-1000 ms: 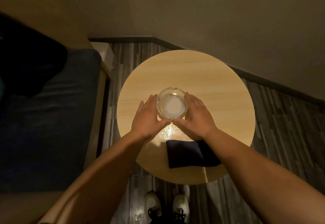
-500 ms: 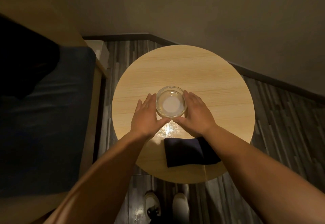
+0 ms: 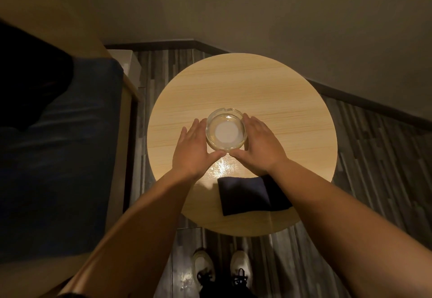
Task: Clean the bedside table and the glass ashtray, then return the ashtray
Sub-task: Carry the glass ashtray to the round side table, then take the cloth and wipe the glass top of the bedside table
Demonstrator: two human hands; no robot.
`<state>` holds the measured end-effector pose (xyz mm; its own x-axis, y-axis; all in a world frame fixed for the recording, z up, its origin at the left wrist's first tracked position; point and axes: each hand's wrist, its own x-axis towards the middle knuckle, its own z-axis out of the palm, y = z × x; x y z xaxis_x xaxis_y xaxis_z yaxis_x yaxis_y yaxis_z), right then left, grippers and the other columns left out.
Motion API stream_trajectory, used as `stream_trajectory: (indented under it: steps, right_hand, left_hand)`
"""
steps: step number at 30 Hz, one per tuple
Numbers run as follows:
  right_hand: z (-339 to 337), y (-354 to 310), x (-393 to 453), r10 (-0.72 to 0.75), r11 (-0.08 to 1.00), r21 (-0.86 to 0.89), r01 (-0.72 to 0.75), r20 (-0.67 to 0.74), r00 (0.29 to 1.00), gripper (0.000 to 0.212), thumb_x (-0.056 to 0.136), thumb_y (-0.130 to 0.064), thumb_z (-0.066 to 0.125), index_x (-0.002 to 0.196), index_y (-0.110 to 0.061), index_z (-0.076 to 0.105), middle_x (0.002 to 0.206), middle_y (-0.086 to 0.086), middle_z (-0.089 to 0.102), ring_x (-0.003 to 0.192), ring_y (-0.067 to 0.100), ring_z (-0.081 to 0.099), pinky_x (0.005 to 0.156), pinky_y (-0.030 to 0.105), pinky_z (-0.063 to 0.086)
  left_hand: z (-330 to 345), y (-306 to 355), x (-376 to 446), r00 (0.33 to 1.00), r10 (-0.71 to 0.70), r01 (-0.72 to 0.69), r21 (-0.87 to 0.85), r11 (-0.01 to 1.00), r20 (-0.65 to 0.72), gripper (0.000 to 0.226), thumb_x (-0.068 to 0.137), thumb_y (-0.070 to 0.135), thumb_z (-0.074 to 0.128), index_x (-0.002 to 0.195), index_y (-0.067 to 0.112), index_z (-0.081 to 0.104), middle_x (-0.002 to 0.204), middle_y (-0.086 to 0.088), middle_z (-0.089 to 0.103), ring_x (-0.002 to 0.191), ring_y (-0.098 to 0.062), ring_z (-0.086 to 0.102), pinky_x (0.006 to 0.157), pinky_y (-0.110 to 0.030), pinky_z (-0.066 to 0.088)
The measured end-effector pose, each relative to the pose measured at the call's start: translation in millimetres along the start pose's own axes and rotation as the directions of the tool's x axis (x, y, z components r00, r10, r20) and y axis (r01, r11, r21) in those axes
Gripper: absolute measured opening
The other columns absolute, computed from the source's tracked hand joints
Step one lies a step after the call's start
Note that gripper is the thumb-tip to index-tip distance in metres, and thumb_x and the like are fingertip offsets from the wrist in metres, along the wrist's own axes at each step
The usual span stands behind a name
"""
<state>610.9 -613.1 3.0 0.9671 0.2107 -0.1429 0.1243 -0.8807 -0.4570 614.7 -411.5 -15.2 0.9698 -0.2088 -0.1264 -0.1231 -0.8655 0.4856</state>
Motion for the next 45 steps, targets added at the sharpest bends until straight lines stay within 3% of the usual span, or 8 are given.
stream_trajectory:
  steps: [9, 14, 20, 28, 37, 40, 43, 45]
  right_hand:
    - [-41, -3, -15, -0.012, 0.992, -0.124, 0.024, 0.098, 0.995, 0.095, 0.084, -0.058, 0.056, 0.151, -0.008, 0.011, 0.158, 0.012, 0.017, 0.146, 0.026, 0.010, 0.119, 0.039, 0.010]
    - [-76, -3, -44, 0.029, 0.936, -0.351, -0.022, 0.014, 0.999, 0.077, 0.094, -0.054, 0.039, 0.151, -0.010, 0.011, 0.159, 0.011, 0.014, 0.146, 0.026, 0.009, 0.118, 0.038, 0.006]
    - [-97, 14, -78, 0.051, 0.888, -0.456, -0.061, -0.032, 0.998, 0.070, 0.096, -0.051, 0.035, 0.150, -0.009, 0.017, 0.157, 0.013, 0.018, 0.145, 0.029, 0.011, 0.117, 0.039, 0.004]
    - [-77, 63, -142, 0.044, 0.893, -0.449, -0.032, 0.016, 0.999, 0.071, 0.095, -0.052, 0.036, 0.150, -0.012, 0.017, 0.158, 0.012, 0.018, 0.146, 0.028, 0.011, 0.116, 0.039, 0.004]
    - [-57, 91, -176, -0.113, 0.926, -0.360, 0.117, 0.032, 0.993, 0.063, 0.097, -0.043, 0.042, 0.146, -0.006, 0.030, 0.153, 0.016, 0.029, 0.143, 0.032, 0.020, 0.114, 0.037, 0.003]
    - [-45, 80, -184, -0.149, 0.944, -0.289, 0.160, 0.058, 0.987, 0.060, 0.096, -0.038, 0.046, 0.143, -0.003, 0.035, 0.151, 0.018, 0.033, 0.142, 0.034, 0.023, 0.115, 0.039, 0.007]
    - [-38, 63, -188, -0.206, 0.923, -0.313, 0.223, 0.086, 0.975, 0.058, 0.096, -0.038, 0.047, 0.141, -0.003, 0.038, 0.148, 0.018, 0.038, 0.140, 0.034, 0.027, 0.115, 0.041, 0.012]
    - [-36, 50, -189, -0.254, 0.903, -0.329, 0.275, 0.107, 0.961, 0.058, 0.096, -0.039, 0.047, 0.140, -0.003, 0.039, 0.147, 0.018, 0.039, 0.140, 0.034, 0.028, 0.115, 0.042, 0.013]
  left_hand:
    - [-31, 14, -23, 0.996, -0.051, 0.043, 0.122, 0.992, 0.071, 0.094, 0.088, 0.061, 0.052, 0.153, 0.014, 0.004, 0.161, -0.005, 0.012, 0.148, -0.018, 0.003, 0.121, -0.039, 0.001]
    - [-40, 44, -56, 0.997, 0.070, -0.079, 0.265, 0.961, 0.044, 0.069, 0.097, 0.052, 0.033, 0.152, 0.015, 0.014, 0.161, -0.004, 0.015, 0.149, -0.021, 0.002, 0.120, -0.045, 0.002]
    - [-13, 95, -85, 0.978, 0.170, -0.197, 0.261, 0.945, 0.123, 0.065, 0.098, 0.047, 0.033, 0.152, 0.016, 0.014, 0.161, -0.004, 0.011, 0.148, -0.021, 0.001, 0.118, -0.042, -0.001]
    - [51, 119, -113, 0.935, 0.137, -0.239, 0.297, 0.924, 0.327, 0.096, 0.083, 0.077, 0.027, 0.153, 0.018, -0.006, 0.162, -0.005, -0.009, 0.147, -0.023, -0.011, 0.119, -0.050, 0.000]
    - [68, 116, -132, 0.946, 0.098, -0.225, 0.407, 0.885, 0.309, 0.117, 0.070, 0.091, 0.029, 0.152, 0.014, -0.004, 0.162, -0.006, -0.005, 0.148, -0.023, -0.007, 0.119, -0.051, 0.001]
    - [71, 116, -153, 0.953, 0.078, -0.209, 0.450, 0.868, 0.293, 0.105, 0.080, 0.076, 0.043, 0.152, 0.013, -0.001, 0.162, -0.008, -0.002, 0.148, -0.024, -0.002, 0.119, -0.050, 0.003]
    - [69, 117, -178, 0.968, 0.061, -0.167, 0.446, 0.879, 0.241, 0.069, 0.099, 0.030, 0.044, 0.152, 0.011, 0.005, 0.161, -0.010, 0.004, 0.148, -0.024, 0.003, 0.119, -0.044, 0.003]
    - [63, 117, -194, 0.967, 0.053, -0.157, 0.419, 0.894, 0.248, 0.060, 0.099, 0.009, 0.037, 0.152, 0.011, 0.010, 0.161, -0.011, 0.008, 0.148, -0.024, 0.007, 0.118, -0.041, 0.004]
